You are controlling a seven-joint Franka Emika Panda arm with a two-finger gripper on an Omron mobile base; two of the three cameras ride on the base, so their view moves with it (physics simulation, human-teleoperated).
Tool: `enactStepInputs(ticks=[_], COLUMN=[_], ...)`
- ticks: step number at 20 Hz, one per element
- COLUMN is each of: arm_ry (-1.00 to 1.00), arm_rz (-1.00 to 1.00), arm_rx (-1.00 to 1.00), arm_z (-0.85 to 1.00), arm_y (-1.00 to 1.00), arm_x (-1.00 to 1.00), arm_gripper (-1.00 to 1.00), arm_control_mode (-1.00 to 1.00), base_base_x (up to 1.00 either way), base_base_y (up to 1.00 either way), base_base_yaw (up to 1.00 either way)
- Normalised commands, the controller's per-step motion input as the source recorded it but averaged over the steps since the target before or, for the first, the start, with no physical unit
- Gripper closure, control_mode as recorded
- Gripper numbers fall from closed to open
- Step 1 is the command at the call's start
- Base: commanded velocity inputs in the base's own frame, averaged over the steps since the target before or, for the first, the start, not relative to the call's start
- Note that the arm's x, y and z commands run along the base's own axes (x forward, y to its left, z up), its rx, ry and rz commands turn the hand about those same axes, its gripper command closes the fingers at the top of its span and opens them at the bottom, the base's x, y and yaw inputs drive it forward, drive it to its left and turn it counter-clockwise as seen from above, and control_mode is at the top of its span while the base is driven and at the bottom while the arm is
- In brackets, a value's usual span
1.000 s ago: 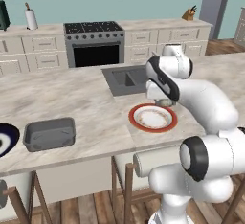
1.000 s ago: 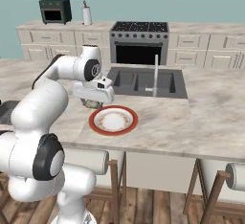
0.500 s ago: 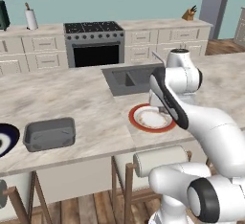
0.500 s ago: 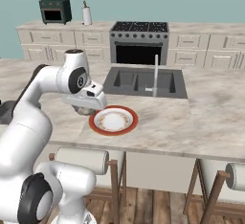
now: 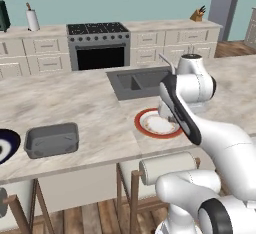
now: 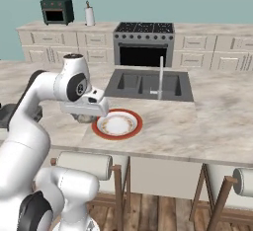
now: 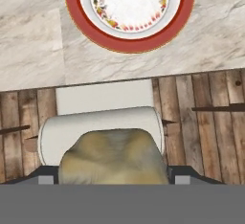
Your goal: Place two dumplings into each of the tupperware containers and then place the containers in the fridge.
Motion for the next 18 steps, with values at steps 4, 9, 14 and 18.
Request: enactStepInputs(ticks=[4,9,14,18], arm_ry=[0.0,0.0,0.0,0.0], arm_rz=[0.0,0.0,0.0,0.0], arm_rx=[0.0,0.0,0.0,0.0], arm_z=[0.0,0.0,0.0,0.0], arm_y=[0.0,0.01,0.0,0.0], arm_x=[-0.11,-0.09,0.0,0.0], arm_gripper=[1.0,1.0,1.0,1.0], arm_control_mode=[-1.0,1.0,1.0,1.0], base_base_x=[0.0,-0.05,-0.49,-0.34], base_base_y=[0.0,0.05,0.77,1.0], base_base_yaw=[0.0,0.0,0.0,0.02])
